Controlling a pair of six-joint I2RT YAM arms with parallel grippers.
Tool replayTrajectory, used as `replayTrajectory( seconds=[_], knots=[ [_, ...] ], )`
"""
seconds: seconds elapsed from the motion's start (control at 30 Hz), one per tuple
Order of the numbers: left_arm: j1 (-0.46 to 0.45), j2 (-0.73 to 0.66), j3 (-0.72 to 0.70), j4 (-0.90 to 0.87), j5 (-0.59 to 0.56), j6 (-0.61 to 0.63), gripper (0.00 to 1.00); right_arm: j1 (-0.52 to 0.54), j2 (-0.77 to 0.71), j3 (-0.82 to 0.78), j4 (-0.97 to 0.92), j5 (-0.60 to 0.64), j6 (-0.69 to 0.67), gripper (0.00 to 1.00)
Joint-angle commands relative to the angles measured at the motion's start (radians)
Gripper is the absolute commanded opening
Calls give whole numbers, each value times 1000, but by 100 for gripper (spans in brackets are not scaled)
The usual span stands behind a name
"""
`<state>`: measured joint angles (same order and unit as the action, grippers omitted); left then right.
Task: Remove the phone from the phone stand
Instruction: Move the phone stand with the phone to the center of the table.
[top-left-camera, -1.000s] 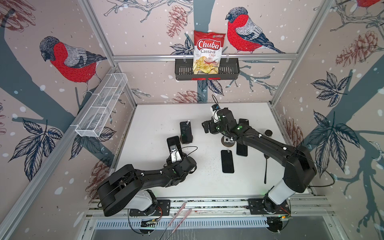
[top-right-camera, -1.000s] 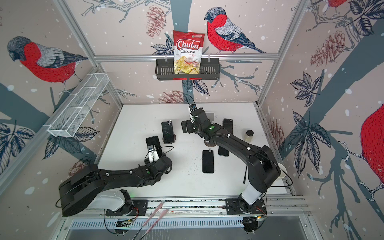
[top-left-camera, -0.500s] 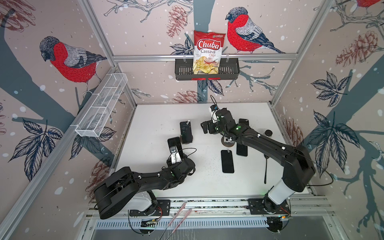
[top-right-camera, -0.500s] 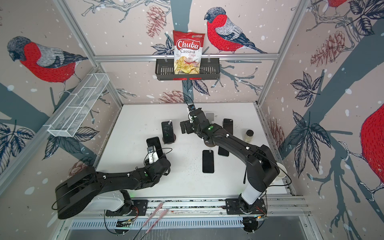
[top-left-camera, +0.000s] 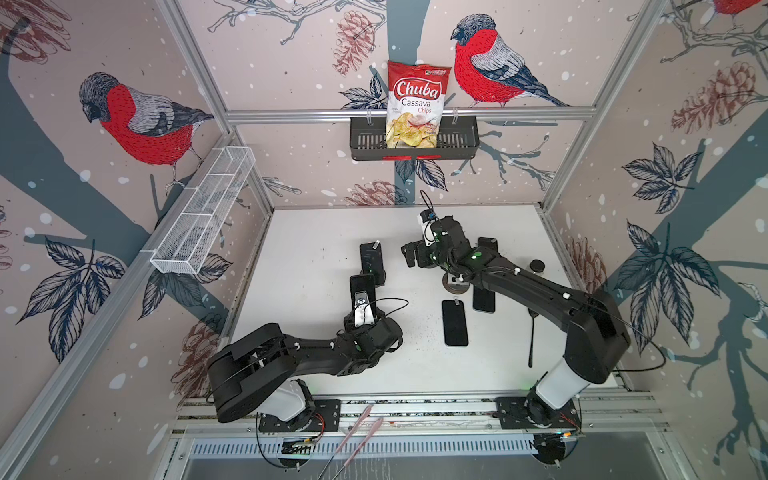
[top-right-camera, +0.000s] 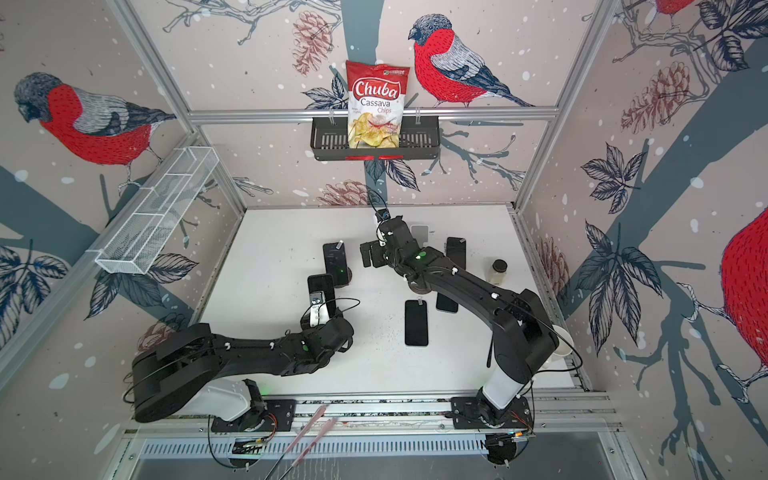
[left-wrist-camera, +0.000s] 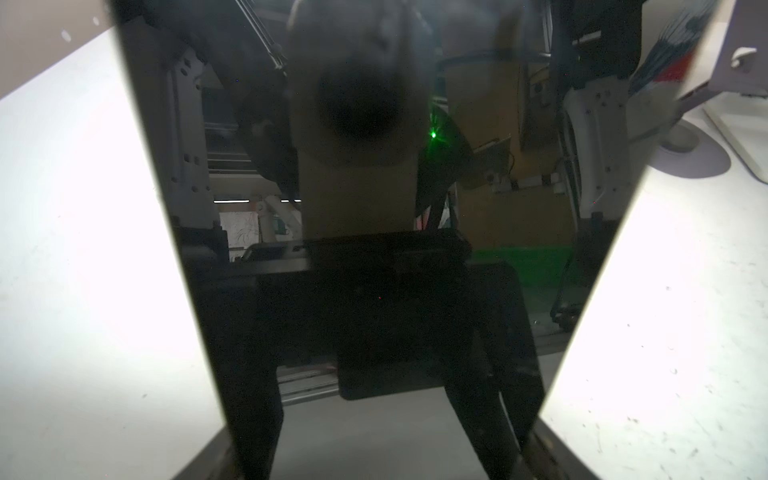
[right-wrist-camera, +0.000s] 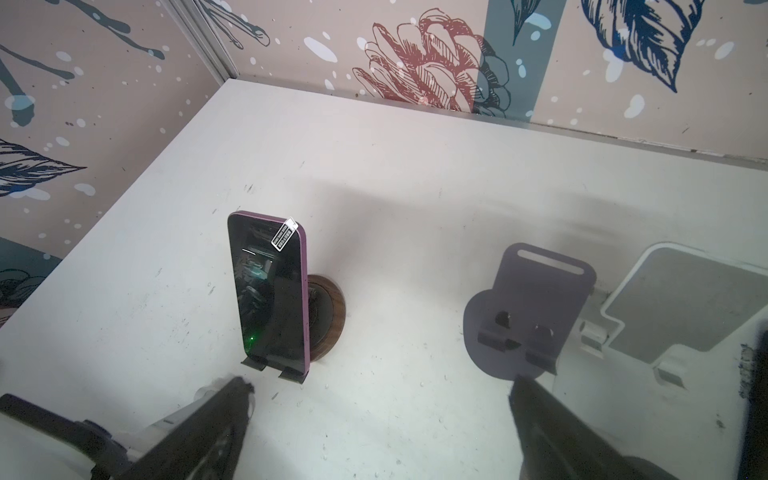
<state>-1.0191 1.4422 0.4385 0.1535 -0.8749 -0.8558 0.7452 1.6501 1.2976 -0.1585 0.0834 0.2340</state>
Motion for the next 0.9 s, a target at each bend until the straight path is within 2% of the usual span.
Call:
replayTrajectory(
  seconds=[0.0, 0.53, 0.87],
  knots=[
    [-11, 18, 15, 43, 111, 33, 61, 2, -5, 1, 5, 18, -13, 99],
    [-18, -5, -3, 162, 117, 114, 60, 6, 2, 10, -3, 24, -11, 99],
    [-18, 70, 48, 238, 144, 174, 60, 8, 1, 16, -19, 43, -12, 99]
  ],
)
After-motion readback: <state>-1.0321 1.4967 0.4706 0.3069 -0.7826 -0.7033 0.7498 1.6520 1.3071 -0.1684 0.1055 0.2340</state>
